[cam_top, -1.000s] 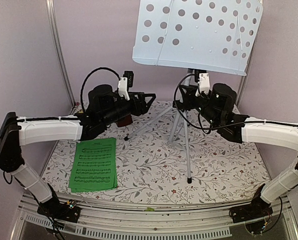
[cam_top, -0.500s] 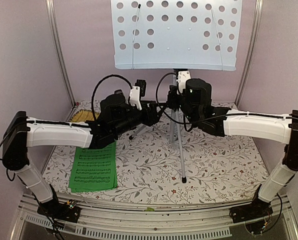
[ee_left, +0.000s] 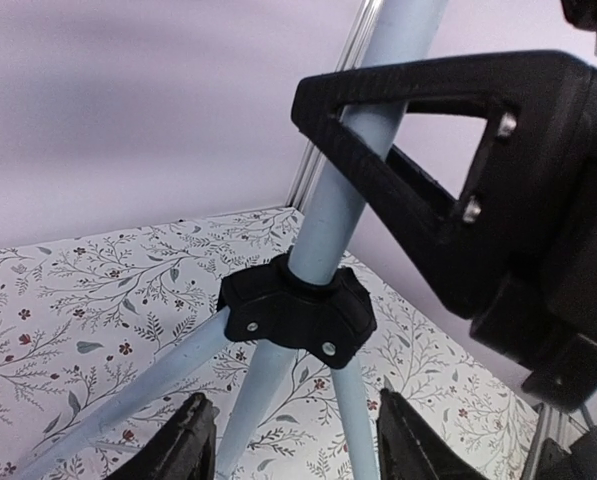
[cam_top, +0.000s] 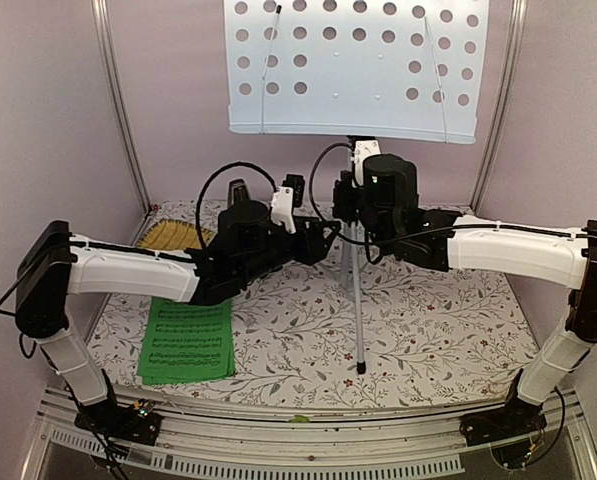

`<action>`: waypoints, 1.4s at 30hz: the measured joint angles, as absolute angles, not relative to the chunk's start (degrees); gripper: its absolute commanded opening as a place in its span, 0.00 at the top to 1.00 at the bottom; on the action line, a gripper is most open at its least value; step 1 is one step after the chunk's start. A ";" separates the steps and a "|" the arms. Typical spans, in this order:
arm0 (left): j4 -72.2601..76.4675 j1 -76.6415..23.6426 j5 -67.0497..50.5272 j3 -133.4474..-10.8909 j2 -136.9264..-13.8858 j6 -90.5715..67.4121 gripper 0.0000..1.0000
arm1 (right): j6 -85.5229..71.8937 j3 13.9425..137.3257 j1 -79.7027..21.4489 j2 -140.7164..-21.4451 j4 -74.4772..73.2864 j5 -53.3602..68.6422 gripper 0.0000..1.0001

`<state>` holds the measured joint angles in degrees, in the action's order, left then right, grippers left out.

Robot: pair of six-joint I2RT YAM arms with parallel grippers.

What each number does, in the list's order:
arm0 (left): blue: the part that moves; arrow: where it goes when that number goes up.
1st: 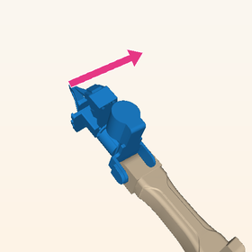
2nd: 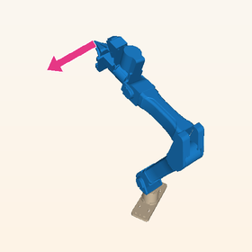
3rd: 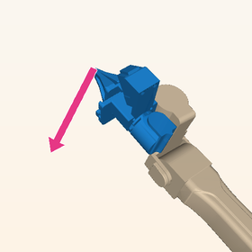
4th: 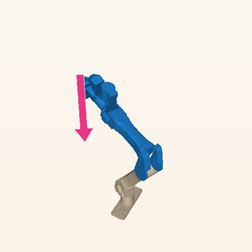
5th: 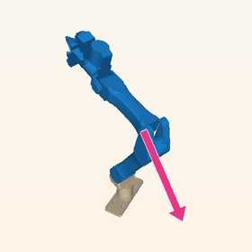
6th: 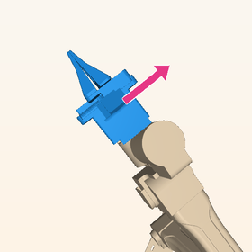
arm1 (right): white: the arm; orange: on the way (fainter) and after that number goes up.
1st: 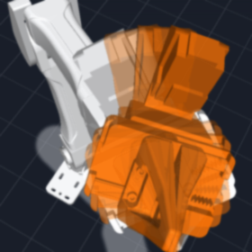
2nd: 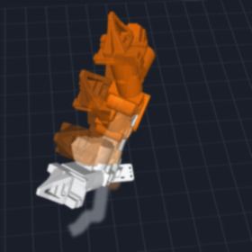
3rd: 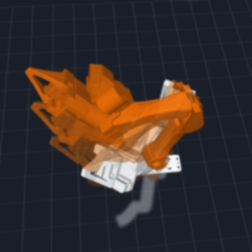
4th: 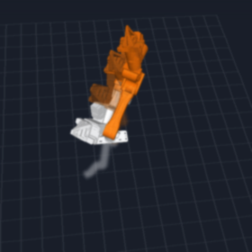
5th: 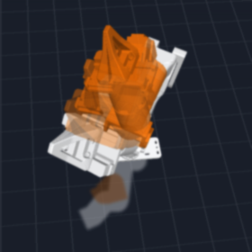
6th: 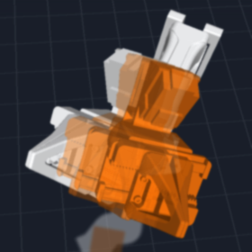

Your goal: Set up the instrument practice props

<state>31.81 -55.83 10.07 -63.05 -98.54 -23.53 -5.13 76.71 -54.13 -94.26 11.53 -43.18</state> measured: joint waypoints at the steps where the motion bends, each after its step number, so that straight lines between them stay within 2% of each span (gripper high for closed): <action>1: 31.77 -55.83 9.93 -63.24 -98.87 -23.33 0.43 | -5.15 76.71 -54.13 -94.24 11.51 -42.96 0.96; 6: 31.18 -55.83 9.72 -66.57 -101.34 -21.08 0.42 | -5.61 76.66 -54.11 -93.84 10.68 -41.34 0.82; 10: 30.41 -55.81 9.74 -69.49 -102.43 -18.92 0.42 | -7.31 76.64 -54.04 -92.86 8.99 -39.33 0.64; 23: 28.75 -54.89 9.02 -76.99 -107.09 -14.72 0.48 | -10.52 75.70 -54.19 -89.32 8.05 -34.98 0.51; 28: 28.32 -54.50 8.62 -79.46 -108.73 -13.78 0.59 | -10.72 75.48 -54.22 -88.53 7.22 -33.54 0.42; 30: 28.16 -54.43 8.21 -80.42 -109.34 -13.30 0.65 | -10.70 75.13 -54.22 -88.18 7.09 -32.99 0.33; 35: 27.83 -54.46 7.03 -81.95 -110.08 -12.67 0.83 | -11.03 73.25 -53.58 -86.78 7.77 -32.69 0.19; 42: 26.92 -54.74 4.62 -83.00 -110.48 -7.86 0.97 | -11.81 66.04 -52.23 -82.72 13.87 -30.24 0.10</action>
